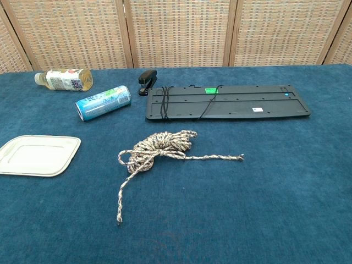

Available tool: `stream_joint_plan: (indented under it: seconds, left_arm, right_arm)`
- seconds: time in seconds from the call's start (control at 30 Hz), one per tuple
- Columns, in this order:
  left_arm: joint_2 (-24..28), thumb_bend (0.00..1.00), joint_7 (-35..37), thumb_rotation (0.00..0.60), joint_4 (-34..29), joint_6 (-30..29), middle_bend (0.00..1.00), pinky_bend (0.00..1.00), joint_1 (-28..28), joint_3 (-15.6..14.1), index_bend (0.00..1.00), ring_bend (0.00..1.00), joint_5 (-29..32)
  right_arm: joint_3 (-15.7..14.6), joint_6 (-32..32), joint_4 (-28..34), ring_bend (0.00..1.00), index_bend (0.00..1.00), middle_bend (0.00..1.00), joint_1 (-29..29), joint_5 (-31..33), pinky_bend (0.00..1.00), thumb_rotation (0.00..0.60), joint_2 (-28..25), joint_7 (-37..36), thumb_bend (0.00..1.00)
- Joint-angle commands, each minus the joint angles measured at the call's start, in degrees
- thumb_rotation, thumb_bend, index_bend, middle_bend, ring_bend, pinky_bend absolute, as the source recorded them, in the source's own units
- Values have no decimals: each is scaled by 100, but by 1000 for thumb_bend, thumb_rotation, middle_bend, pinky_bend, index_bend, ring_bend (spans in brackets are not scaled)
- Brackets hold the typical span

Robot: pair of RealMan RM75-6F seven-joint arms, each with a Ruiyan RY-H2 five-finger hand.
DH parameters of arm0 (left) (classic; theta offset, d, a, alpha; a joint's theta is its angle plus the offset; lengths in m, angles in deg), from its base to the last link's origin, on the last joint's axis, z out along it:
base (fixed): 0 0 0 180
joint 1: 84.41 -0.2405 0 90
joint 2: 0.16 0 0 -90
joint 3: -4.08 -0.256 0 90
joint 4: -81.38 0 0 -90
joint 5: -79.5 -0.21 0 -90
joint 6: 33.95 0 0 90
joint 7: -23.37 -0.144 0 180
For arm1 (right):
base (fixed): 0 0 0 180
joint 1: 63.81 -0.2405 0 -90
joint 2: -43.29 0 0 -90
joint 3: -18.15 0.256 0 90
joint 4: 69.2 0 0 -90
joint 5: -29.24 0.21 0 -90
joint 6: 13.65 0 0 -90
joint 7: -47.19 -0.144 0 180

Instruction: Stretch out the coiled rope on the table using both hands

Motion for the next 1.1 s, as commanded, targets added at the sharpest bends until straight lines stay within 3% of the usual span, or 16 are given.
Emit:
stream_joint_plan:
  seconds: [0.03,0.3,0.47,0.67,0.93,1.1]
  left_arm:
    - [-2,55,3,600,11,6,0,0,1,0,0,0,5]
    - [-51,55,-11,600,37,4,0,0,27,58,0,0,24]
    - [-140,55,-166,600,18,76,0,0,82,132,0,0,110]
    - [-260,55,-412,600,-10,160,0,0,129,201,0,0,232]
    - [-385,55,-662,600,-19,410,0,0,255,337,0,0,607]
    - [-425,55,-742,600,-20,502,0,0,319,405,0,0,779]
  right_arm:
    - [1,-42,-6,0,0,0,-18,27,0,600,-2,-11,0]
    - [14,-615,34,0,0,0,-321,158,0,600,-7,-86,0]
    - [462,-1968,221,0,25,0,-1278,648,0,600,102,138,0]
    - [1031,-3216,28,0,226,0,-2336,1569,0,600,773,584,8]
    - [1345,-3966,-888,0,358,0,-3262,3161,0,600,1881,1683,242]
    - [1314,-4017,-1240,0,372,0,-3583,3759,0,600,2292,2148,302]
